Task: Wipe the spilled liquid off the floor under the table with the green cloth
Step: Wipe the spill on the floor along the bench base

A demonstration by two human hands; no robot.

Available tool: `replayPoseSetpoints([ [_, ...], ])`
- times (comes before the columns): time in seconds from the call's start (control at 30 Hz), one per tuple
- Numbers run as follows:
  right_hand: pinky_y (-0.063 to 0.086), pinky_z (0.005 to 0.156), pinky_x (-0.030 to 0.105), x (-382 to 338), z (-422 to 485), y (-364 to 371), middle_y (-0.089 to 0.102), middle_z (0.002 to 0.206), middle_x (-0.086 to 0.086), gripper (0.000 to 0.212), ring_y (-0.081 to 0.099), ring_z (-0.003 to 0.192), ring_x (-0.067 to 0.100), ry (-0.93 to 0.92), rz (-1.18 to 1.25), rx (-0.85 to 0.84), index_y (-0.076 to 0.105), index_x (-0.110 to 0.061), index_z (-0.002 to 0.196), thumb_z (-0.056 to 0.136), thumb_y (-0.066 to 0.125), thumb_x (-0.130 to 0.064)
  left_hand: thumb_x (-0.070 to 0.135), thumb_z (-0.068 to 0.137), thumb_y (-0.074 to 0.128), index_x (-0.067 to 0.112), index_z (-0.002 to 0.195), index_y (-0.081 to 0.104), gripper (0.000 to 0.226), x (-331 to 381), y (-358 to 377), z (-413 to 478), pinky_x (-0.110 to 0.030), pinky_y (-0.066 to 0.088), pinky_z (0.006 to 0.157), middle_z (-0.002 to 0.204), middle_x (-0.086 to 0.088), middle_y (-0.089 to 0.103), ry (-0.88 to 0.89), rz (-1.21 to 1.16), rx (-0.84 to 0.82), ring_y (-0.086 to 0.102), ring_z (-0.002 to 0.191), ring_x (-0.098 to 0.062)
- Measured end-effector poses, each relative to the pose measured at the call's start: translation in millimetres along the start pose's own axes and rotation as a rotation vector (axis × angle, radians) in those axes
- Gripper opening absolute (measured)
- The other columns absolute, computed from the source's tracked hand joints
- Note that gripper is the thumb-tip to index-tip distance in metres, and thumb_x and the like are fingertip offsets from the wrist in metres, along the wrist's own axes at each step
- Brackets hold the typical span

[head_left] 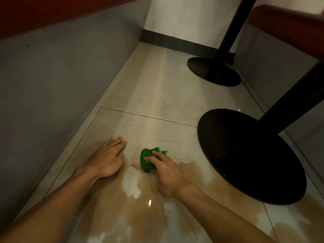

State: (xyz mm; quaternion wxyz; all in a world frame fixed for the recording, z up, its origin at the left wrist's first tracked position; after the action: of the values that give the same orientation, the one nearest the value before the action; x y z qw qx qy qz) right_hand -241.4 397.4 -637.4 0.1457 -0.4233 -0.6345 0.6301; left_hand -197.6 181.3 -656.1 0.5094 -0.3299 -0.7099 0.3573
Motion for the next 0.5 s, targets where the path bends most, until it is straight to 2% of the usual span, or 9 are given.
replayPoseSetpoints([
  [0.17,0.023,0.115,0.029,8,-2,-4,0.026,0.156,-0.003,0.044,0.025,0.142,0.018,0.054,0.064,0.081,0.043,-0.03,0.141,0.098,0.049,-0.02,0.025,0.099,0.031,0.03,0.151,0.021,0.053,2,-2,1,-0.031,0.005,0.119,0.159,0.014,0.006,-0.005,-0.005,0.009,0.002,0.146,-0.008],
  [0.27,0.03,0.112,0.029,8,-7,-11,0.04,0.148,-0.004,0.039,0.038,0.135,0.017,0.004,0.093,0.039,0.049,-0.028,0.136,0.097,0.053,-0.026,0.026,0.098,0.032,0.032,0.15,0.021,0.054,-1,0,1,-0.034,0.007,0.119,0.159,0.014,0.006,0.001,0.002,0.013,0.003,0.146,-0.008],
  [0.33,0.039,0.105,0.028,12,-10,-22,0.054,0.134,-0.004,0.036,0.05,0.121,0.015,0.028,0.258,-0.019,0.053,-0.027,0.131,0.096,0.054,-0.022,0.027,0.097,0.033,0.033,0.15,0.02,0.055,-3,0,1,-0.037,0.009,0.119,0.159,0.015,0.005,0.004,0.021,0.016,0.002,0.146,-0.007],
  [0.4,0.046,0.098,0.028,19,-11,-35,0.062,0.12,-0.003,0.031,0.057,0.111,0.013,0.102,0.548,-0.024,0.055,-0.025,0.127,0.097,0.053,-0.018,0.028,0.096,0.034,0.033,0.15,0.02,0.056,-4,0,1,-0.037,0.01,0.119,0.159,0.015,0.005,0.003,0.033,0.017,0.002,0.146,-0.007],
  [0.5,0.048,0.088,0.019,38,-1,-55,0.061,0.119,0.0,0.031,0.057,0.111,0.016,0.229,0.703,0.19,0.054,-0.02,0.128,0.098,0.051,-0.016,0.029,0.095,0.034,0.033,0.15,0.021,0.057,-3,2,3,-0.036,0.009,0.119,0.159,0.015,0.005,0.003,0.026,0.011,0.002,0.146,-0.008],
])
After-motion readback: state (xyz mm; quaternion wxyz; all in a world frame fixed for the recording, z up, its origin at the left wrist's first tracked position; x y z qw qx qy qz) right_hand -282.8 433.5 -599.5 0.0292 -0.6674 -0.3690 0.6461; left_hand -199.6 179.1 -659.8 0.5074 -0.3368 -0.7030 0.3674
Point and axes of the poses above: each hand's wrist, its own z-axis towards the middle knuckle, its own y-axis out of the palm, x = y × z, the point moved 1 cm from there along z, towards the middle knuckle
